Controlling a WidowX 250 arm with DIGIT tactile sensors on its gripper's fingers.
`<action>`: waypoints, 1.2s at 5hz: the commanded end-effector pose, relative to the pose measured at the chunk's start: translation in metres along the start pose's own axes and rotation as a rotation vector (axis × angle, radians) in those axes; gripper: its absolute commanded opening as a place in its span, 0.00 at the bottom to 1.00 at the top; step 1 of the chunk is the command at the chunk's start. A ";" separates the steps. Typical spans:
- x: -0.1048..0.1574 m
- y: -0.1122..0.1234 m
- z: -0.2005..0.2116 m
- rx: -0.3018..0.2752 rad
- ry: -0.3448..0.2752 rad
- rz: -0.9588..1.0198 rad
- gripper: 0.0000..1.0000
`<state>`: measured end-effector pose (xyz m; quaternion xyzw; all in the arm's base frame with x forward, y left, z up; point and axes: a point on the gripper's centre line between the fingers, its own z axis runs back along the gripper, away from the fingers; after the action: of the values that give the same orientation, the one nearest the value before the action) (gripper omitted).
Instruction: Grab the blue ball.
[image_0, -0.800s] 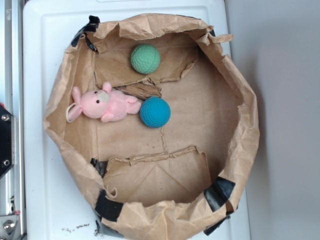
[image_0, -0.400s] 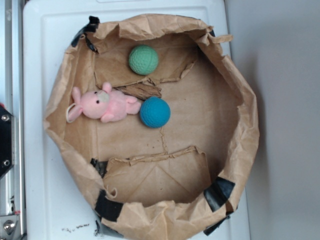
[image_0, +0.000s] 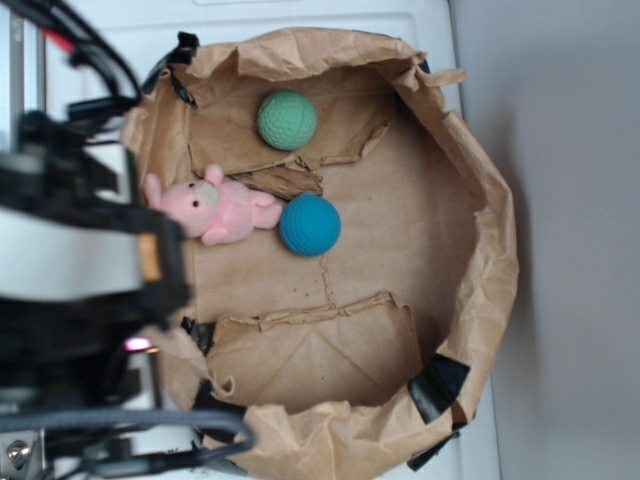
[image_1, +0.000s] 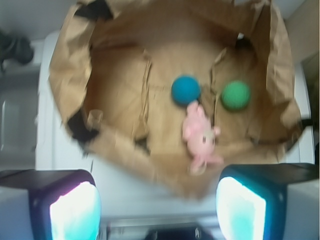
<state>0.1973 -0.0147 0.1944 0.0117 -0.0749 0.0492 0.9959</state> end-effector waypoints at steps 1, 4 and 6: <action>0.042 0.014 -0.037 -0.007 -0.008 0.036 1.00; 0.056 0.032 -0.050 -0.107 0.015 0.028 1.00; 0.056 0.032 -0.050 -0.107 0.015 0.028 1.00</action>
<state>0.2505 0.0203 0.1401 -0.0467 -0.0441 0.0579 0.9963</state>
